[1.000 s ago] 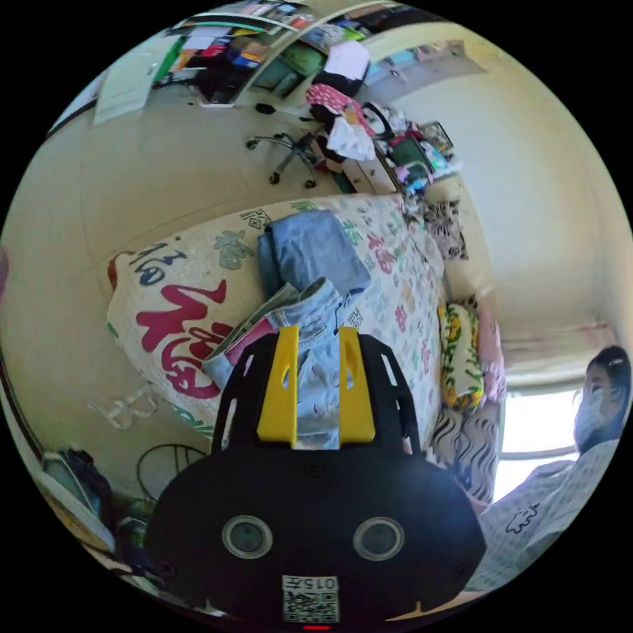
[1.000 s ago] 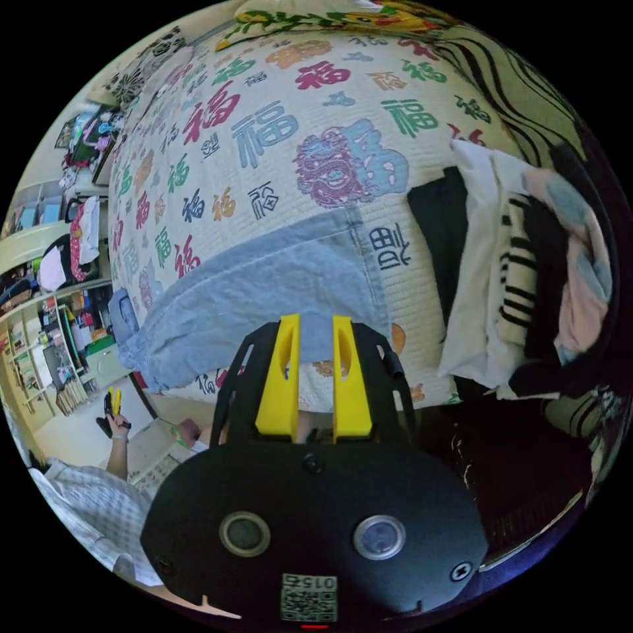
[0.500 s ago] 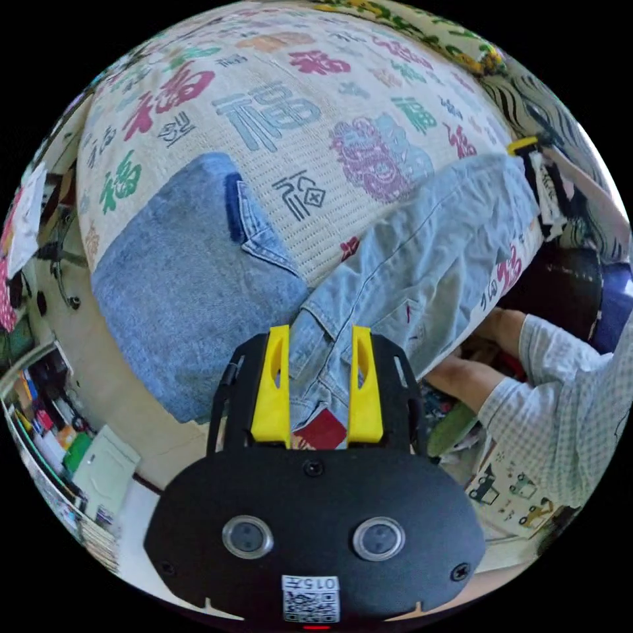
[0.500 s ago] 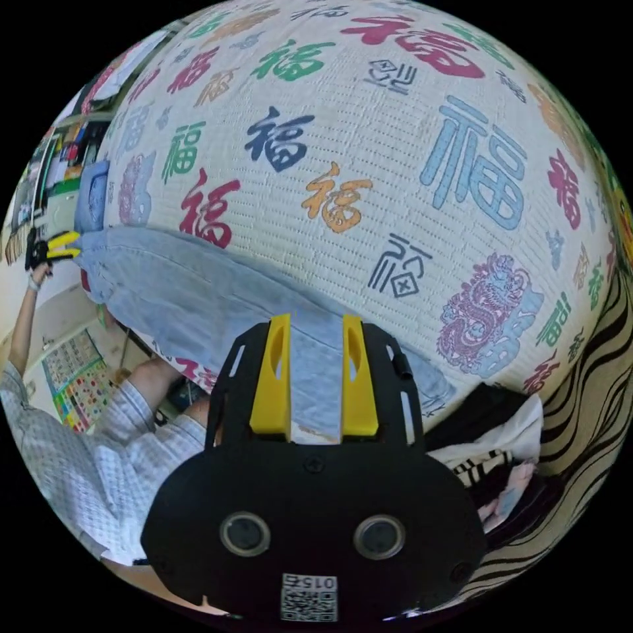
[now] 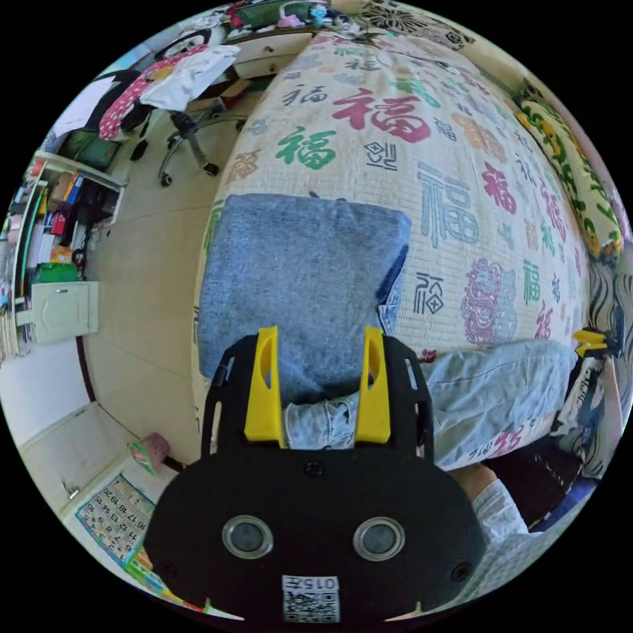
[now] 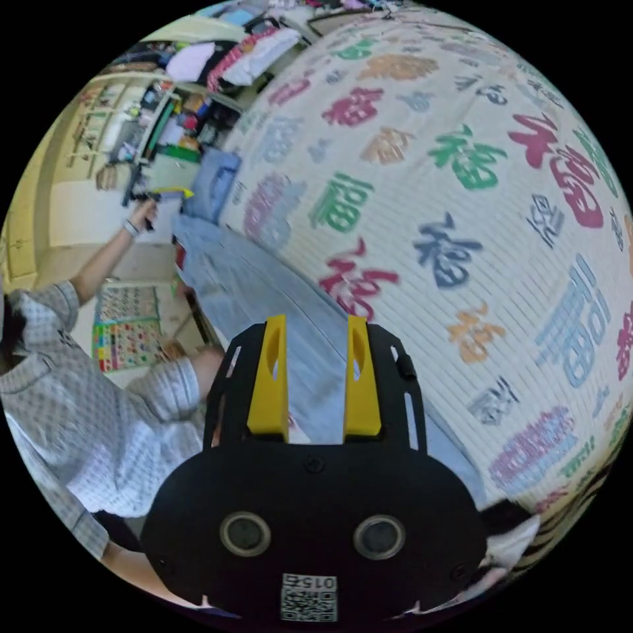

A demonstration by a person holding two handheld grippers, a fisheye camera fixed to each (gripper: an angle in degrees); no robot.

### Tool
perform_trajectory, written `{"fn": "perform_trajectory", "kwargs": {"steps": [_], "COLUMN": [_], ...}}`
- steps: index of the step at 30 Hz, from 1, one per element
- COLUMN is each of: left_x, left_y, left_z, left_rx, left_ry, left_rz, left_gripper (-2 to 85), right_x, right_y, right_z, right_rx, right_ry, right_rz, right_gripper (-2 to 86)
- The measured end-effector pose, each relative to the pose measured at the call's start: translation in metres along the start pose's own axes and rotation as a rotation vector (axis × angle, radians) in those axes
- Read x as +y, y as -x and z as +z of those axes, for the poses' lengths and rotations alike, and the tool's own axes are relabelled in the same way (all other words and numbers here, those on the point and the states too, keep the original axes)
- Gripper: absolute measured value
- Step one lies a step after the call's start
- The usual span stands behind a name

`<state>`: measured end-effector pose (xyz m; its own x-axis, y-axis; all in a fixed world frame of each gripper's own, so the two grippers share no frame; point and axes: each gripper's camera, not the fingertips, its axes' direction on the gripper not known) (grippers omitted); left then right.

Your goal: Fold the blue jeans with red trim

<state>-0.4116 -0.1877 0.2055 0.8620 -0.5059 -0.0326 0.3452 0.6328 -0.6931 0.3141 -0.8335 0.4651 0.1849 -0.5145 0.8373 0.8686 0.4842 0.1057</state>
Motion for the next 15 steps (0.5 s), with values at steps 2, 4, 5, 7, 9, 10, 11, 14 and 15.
{"fn": "perform_trajectory", "kwargs": {"steps": [2, 4, 5, 7, 9, 10, 11, 14, 15], "left_x": [0.006, 0.009, 0.009, 0.009, 0.005, 0.001, -0.002, -0.019, -0.026], "left_y": [0.02, 0.062, 0.074, 0.119, 0.148, 0.164, 0.171, 0.197, 0.2], "left_z": [-0.013, -0.017, -0.017, -0.015, -0.013, -0.009, -0.007, 0.013, 0.023], "left_rx": [-0.03, 0.106, 0.146, 0.242, 0.304, 0.325, 0.324, 0.451, 0.577], "left_ry": [-0.085, -0.113, -0.109, -0.12, -0.107, -0.078, -0.05, 0.059, 0.098], "left_rz": [-0.098, -0.201, -0.229, -0.31, -0.321, -0.306, -0.299, -0.211, -0.155], "left_gripper": [14.5, 14.1, 14.0, 13.8, 13.7, 13.8, 13.9, 15.1, 16.7], "right_x": [-0.036, -0.073, -0.102, -0.149, -0.197, -0.224, -0.248, -0.287, -0.291], "right_y": [0.026, 0.048, 0.064, 0.089, 0.114, 0.128, 0.138, 0.145, 0.144], "right_z": [0.018, 0.045, 0.066, 0.102, 0.138, 0.158, 0.177, 0.209, 0.212], "right_rx": [-0.177, -0.314, -0.394, -0.491, -0.535, -0.525, -0.511, -0.477, -0.474], "right_ry": [-0.163, -0.242, -0.275, -0.29, -0.244, -0.213, -0.178, -0.108, -0.103], "right_rz": [-0.017, -0.017, -0.018, -0.011, -0.017, -0.017, -0.008, 0.039, 0.056], "right_gripper": [13.0, 13.1, 13.2, 13.4, 13.7, 13.8, 13.8, 12.4, 11.8]}}
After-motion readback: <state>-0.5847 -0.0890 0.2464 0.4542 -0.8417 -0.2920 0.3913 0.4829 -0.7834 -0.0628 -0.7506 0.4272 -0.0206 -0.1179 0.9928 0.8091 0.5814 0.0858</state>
